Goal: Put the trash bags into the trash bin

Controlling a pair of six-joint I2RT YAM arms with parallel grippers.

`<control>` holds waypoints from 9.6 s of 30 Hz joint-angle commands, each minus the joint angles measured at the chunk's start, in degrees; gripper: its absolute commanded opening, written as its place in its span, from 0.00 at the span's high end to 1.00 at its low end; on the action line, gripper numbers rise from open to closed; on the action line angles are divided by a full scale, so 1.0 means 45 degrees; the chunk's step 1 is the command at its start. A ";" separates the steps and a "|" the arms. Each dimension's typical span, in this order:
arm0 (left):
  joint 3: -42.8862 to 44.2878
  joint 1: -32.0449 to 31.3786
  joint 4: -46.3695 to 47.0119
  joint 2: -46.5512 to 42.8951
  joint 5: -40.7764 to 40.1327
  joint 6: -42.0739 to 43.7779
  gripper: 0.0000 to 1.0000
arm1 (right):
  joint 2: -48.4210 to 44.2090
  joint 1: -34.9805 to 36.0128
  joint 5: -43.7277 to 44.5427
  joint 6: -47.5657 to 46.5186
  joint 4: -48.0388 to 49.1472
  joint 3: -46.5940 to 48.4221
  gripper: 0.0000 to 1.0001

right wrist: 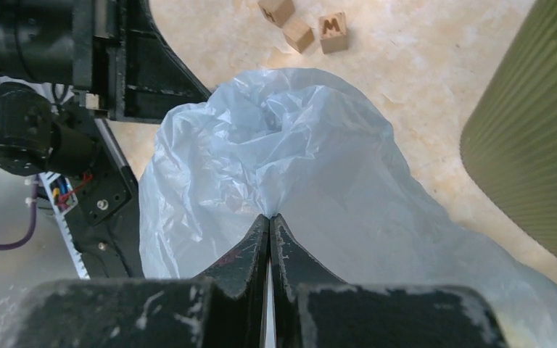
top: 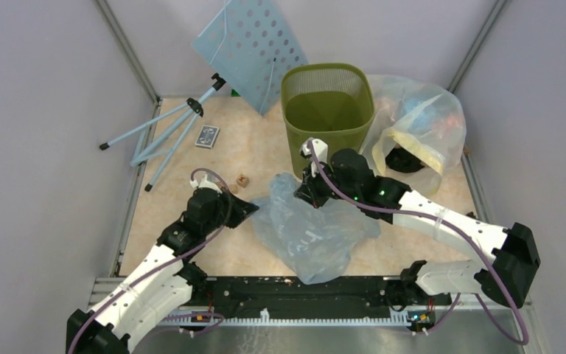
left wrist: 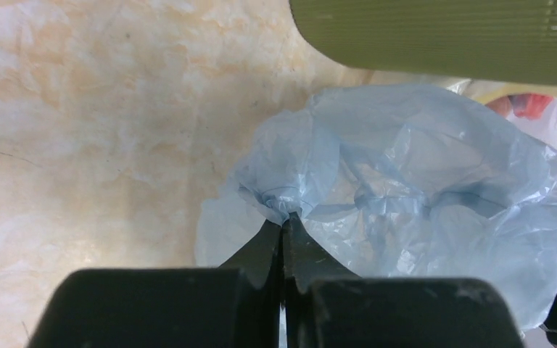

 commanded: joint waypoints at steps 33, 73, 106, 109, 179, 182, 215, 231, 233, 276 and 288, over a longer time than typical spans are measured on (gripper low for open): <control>0.1081 0.0062 0.2193 -0.0813 0.1776 0.6215 0.12 | -0.0871 -0.1979 -0.0516 -0.0570 -0.3215 0.3115 1.00; 0.1774 0.0054 0.3954 -0.1021 0.5199 1.0711 0.11 | -0.1148 -0.2000 0.0081 -0.0331 -0.3560 0.3639 1.00; 1.1570 -0.0691 0.6798 0.7422 0.8297 0.9035 1.00 | -0.0097 -0.2010 0.3629 -0.2167 -0.7874 1.2067 1.00; 1.3755 -0.0795 0.7425 0.9013 0.8147 0.8570 1.00 | 0.0477 -0.2017 0.5250 -0.2980 -0.8073 1.3867 1.00; 0.8113 -0.6144 0.2262 0.4111 -0.5197 0.3386 0.01 | 0.4555 -0.3952 0.5918 -0.1383 -0.5114 1.1850 1.00; 0.8020 -0.6172 0.2817 0.4488 -0.5168 0.2788 0.02 | 0.4453 -0.4006 0.5893 -0.1405 -0.5080 1.1793 1.00; 0.8800 -0.7472 0.7991 0.6572 -0.7680 0.5762 0.70 | 0.4604 -0.4098 0.5627 -0.1422 -0.5349 1.1896 1.00; 0.8271 -0.7340 0.4440 0.3551 -0.6818 0.6669 1.00 | 1.0426 -0.5353 0.3950 -0.1882 -0.9689 1.7515 1.00; 0.7986 -0.7236 0.4321 0.3483 -0.6828 0.6560 1.00 | 1.0976 -0.5339 0.3740 -0.1843 -0.9788 1.7905 1.00; 0.8624 -0.4102 0.2311 0.4228 -0.2406 0.6655 1.00 | 0.1626 -0.7239 0.1677 -0.6903 -0.8355 1.2695 0.09; 0.8761 -0.3892 0.2088 0.4389 -0.2124 0.6695 1.00 | 0.1201 -1.1313 -0.3517 -0.5146 -0.6598 1.0767 0.09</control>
